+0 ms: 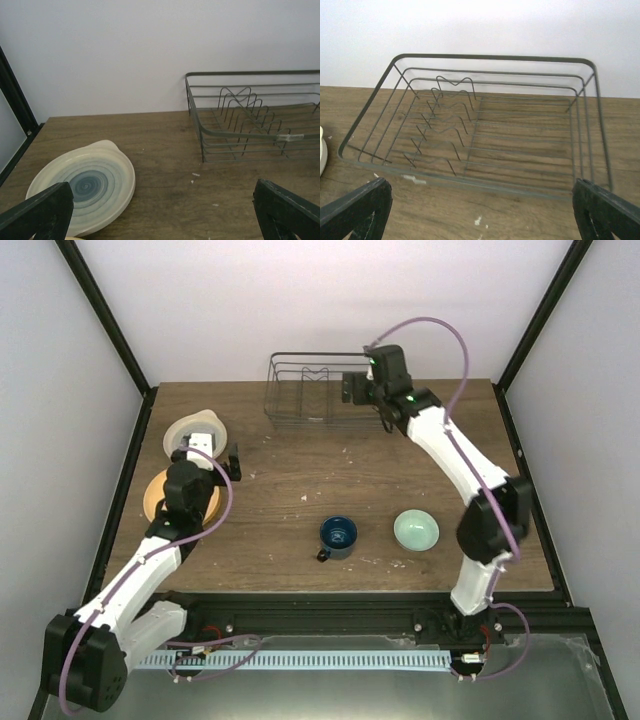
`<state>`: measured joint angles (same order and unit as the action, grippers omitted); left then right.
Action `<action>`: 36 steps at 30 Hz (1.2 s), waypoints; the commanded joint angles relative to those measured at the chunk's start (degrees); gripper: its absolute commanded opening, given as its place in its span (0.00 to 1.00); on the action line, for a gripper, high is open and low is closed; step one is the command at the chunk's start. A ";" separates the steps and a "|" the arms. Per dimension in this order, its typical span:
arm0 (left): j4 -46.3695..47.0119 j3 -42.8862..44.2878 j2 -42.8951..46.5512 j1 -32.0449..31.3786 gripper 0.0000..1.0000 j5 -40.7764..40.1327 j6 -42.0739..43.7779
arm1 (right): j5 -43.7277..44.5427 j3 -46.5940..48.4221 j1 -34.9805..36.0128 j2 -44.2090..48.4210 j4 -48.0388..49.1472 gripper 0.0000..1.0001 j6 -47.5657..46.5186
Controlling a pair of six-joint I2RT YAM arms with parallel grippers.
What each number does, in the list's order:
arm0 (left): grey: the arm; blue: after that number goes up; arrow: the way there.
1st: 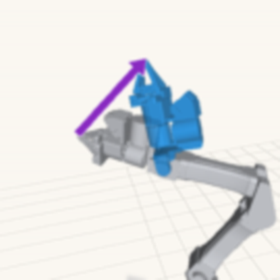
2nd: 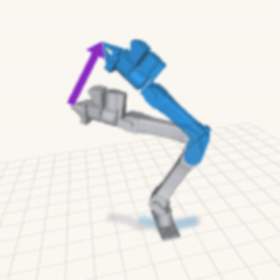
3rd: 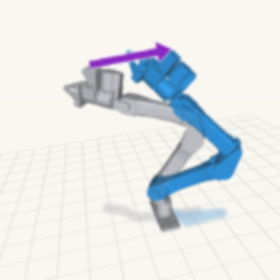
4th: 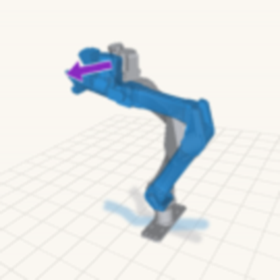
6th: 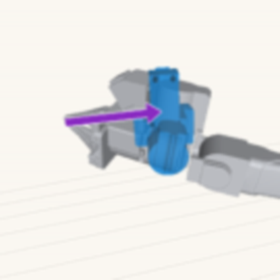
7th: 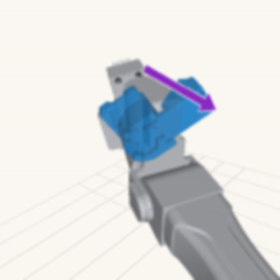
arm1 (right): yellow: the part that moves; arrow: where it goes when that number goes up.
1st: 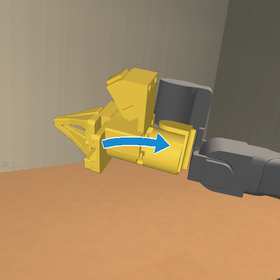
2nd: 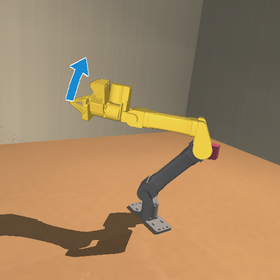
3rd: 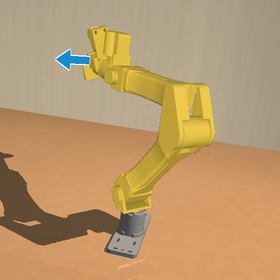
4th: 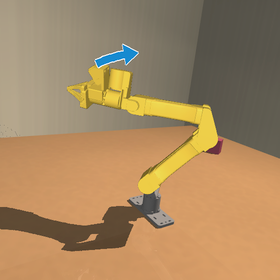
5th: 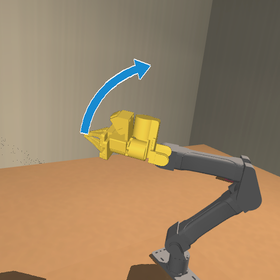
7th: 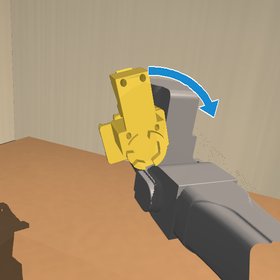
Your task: Load the mixed dishes into the dish rack
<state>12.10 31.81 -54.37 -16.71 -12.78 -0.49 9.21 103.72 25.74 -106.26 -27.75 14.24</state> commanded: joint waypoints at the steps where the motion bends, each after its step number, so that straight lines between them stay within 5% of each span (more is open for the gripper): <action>1: -5.56 2.19 -0.82 -0.19 1.00 0.25 0.29 | -0.66 14.65 0.45 -10.59 -9.88 1.00 1.73; 8: -3.64 -0.20 -1.87 -0.17 1.00 3.11 0.17 | -3.34 33.66 0.45 -25.22 -17.18 1.00 5.05; 19: -1.31 -1.42 -4.92 -0.17 1.00 3.76 0.54 | -4.09 28.44 0.66 -27.12 -15.87 1.00 2.53; 36: -1.46 -1.65 -5.29 -0.17 1.00 4.05 0.40 | 2.47 11.85 4.43 -21.17 -7.92 1.00 -20.81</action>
<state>9.80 30.68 -59.64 -16.71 -9.23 -0.16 8.84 118.98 30.22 -131.15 -38.70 -0.97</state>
